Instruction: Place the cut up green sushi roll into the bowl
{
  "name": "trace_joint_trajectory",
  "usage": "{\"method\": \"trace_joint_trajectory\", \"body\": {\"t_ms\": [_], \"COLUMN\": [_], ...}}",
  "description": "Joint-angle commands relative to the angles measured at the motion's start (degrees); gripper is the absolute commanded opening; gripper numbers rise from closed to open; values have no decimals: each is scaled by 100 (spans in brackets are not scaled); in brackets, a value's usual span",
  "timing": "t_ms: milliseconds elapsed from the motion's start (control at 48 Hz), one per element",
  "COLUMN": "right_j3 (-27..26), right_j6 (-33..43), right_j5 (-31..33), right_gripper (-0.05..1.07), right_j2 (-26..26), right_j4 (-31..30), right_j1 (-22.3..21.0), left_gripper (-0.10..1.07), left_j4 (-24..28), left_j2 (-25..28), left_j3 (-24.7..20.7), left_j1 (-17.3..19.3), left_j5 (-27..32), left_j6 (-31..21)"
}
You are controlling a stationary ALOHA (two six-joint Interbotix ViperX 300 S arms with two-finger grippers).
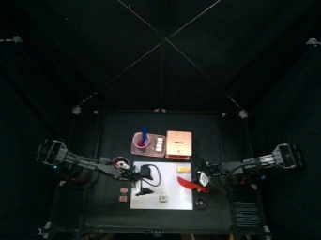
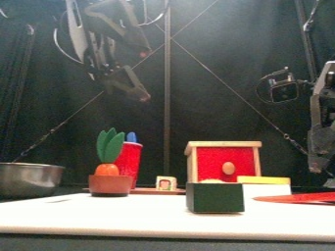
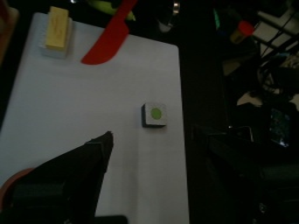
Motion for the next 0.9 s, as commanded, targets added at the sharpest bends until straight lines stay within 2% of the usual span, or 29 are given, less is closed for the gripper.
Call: {"method": "trace_joint_trajectory", "body": {"t_ms": [0, 188, 333, 625, 875], "right_j3": [-132, -123, -132, -88, -62], "right_j6": [-18, -18, -18, -9, -9], "right_j5": [-44, -44, -44, -44, -53], "right_gripper": [91, 91, 91, 91, 91], "right_j2": [-35, -26, -26, -18, -18], "right_j4": [-44, -44, -26, -9, 9], "right_j1": [-18, 18, 97, 158, 202], "left_gripper": [103, 103, 103, 103, 102], "left_j4": [70, 255, 598, 703, 712], "left_j2": [422, 1257, 1538, 1907, 2048], "left_j3": [-650, -1485, -1881, -2285, -2312], "left_j1": [-44, -220, -237, -237, -185], "left_j5": [580, 1257, 1731, 1793, 1854], "left_j6": [0, 18, -26, -26, -53]}}
